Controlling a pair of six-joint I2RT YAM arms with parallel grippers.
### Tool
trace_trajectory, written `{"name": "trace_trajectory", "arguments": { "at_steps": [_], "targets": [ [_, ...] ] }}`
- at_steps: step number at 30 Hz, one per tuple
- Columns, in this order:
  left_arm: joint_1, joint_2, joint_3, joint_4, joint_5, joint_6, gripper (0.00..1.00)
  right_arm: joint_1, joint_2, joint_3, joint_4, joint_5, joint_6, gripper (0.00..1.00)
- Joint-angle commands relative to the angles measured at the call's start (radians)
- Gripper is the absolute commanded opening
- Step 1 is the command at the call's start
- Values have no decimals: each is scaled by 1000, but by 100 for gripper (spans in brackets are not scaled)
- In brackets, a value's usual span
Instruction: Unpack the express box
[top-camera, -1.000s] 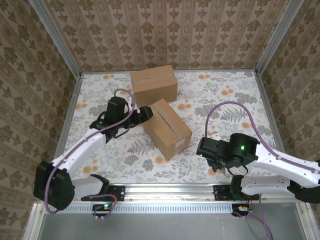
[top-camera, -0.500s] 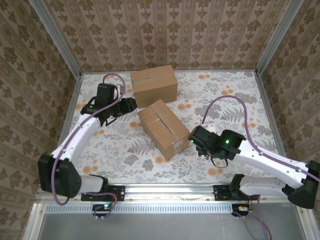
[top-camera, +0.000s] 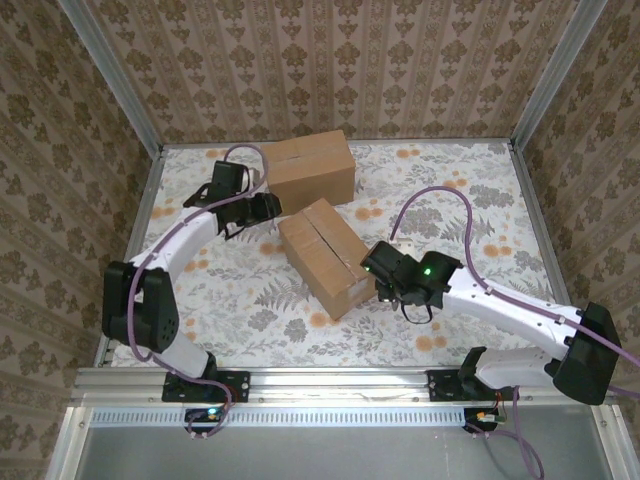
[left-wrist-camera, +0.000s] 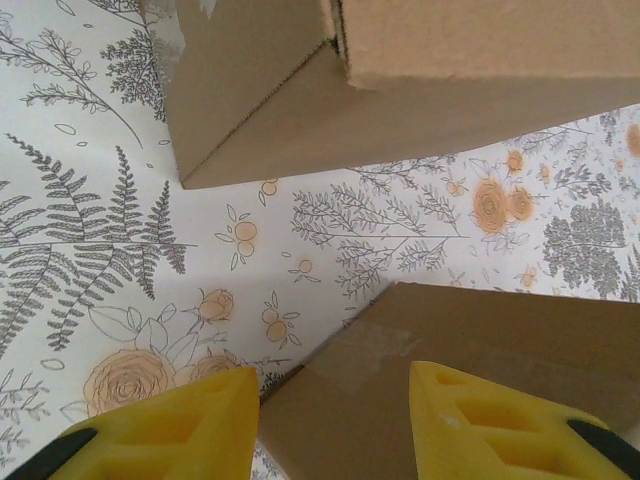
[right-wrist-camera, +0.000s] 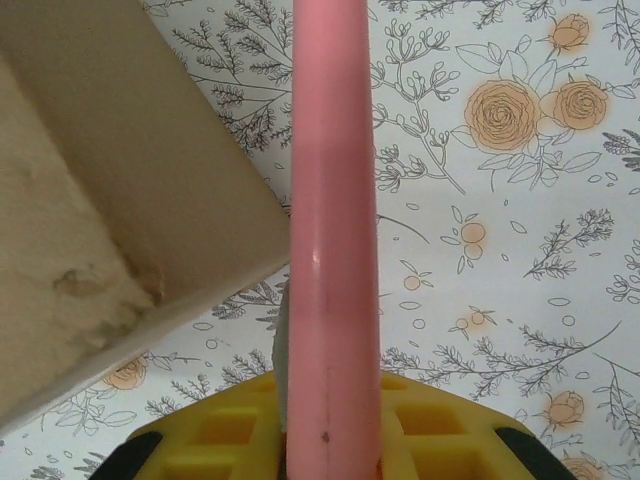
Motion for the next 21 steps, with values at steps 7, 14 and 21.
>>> {"name": "trace_trajectory", "arguments": {
  "at_steps": [7,14,21],
  "targets": [
    [-10,1,-52,57,37,12,43,-88,39,43,94,-83,-61,0],
    [-23,-101,-187,79,38,-16,43,-184,78,121,131,-178,-149,0],
    [-58,-208,-300,86,18,-57,43,-231,155,209,144,-218,-209,0]
  ]
}}
